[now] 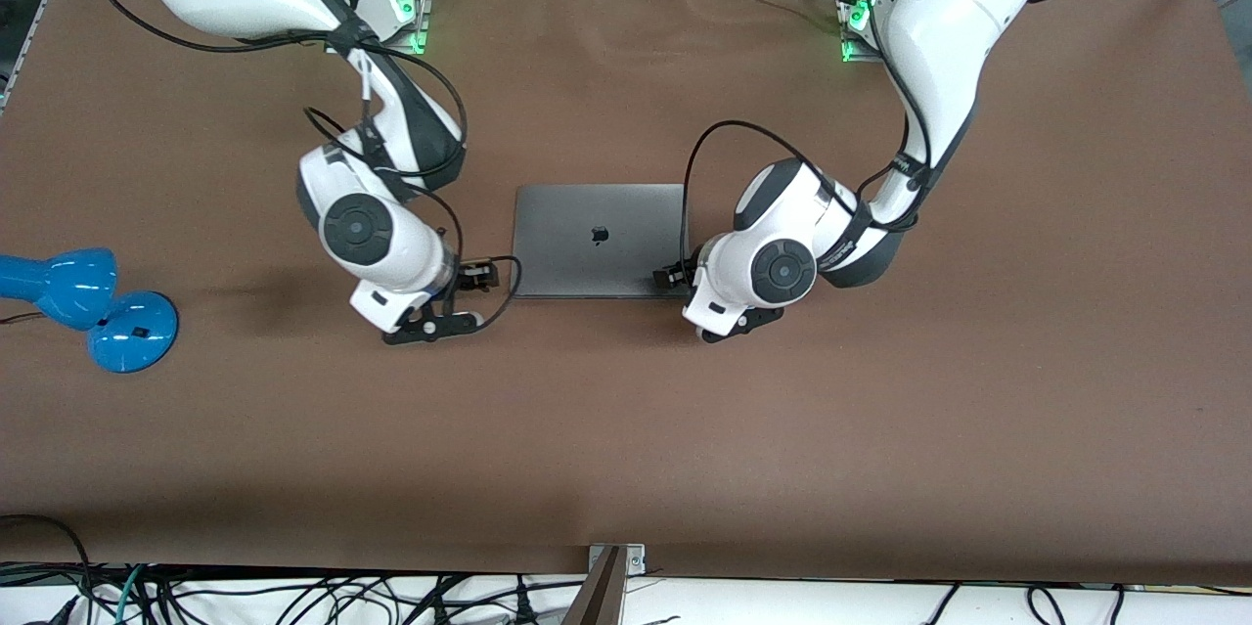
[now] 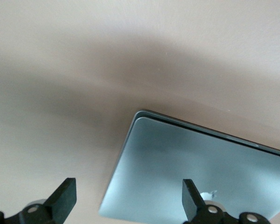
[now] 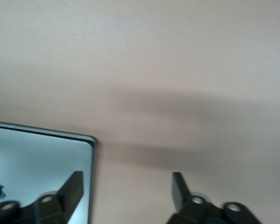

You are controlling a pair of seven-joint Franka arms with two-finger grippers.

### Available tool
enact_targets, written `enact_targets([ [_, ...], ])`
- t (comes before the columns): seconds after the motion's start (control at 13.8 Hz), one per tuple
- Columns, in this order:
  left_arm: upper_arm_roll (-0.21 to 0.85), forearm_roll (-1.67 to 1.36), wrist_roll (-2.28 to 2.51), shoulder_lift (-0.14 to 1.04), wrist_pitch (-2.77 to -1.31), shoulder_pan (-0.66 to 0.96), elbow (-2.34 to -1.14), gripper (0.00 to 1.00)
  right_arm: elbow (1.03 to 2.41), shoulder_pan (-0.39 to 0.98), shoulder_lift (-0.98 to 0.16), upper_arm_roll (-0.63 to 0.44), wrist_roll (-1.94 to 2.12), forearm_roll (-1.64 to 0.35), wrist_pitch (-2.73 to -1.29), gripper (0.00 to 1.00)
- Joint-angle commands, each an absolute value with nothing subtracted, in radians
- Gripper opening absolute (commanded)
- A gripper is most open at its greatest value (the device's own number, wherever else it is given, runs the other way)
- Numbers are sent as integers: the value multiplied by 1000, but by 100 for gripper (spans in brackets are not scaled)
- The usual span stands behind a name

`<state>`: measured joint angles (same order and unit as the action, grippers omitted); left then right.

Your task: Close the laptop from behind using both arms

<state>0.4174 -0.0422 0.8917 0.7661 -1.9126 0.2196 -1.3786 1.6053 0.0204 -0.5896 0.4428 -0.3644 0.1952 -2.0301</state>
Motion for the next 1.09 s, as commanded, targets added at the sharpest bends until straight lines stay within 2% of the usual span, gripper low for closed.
enact_targets([
  [0.0, 419, -2, 882, 603, -1826, 186, -1446, 100, 1620, -35, -510, 445, -275, 89, -1950, 100],
  [0.14, 417, 2, 818, 501, -1789, 149, -1497, 100, 1620, -92, -479, 442, -175, 83, -1870, 100],
  [0.29, 419, 26, 731, 369, -1784, 115, -1601, 100, 1620, -146, -431, 420, -85, 83, -1784, 100],
  [0.51, 408, 26, 585, 205, -1720, 57, -1698, 100, 1617, -147, -364, 309, 1, 84, -1674, 100],
  [0.8, 237, 22, 370, 37, -1612, 95, -1747, 100, 1545, -146, -318, 203, 103, 94, -1551, 100],
  [1.01, 114, 14, 286, -30, -1575, 124, -1755, 100, 1509, -137, -255, 181, 89, 103, -1480, 100],
])
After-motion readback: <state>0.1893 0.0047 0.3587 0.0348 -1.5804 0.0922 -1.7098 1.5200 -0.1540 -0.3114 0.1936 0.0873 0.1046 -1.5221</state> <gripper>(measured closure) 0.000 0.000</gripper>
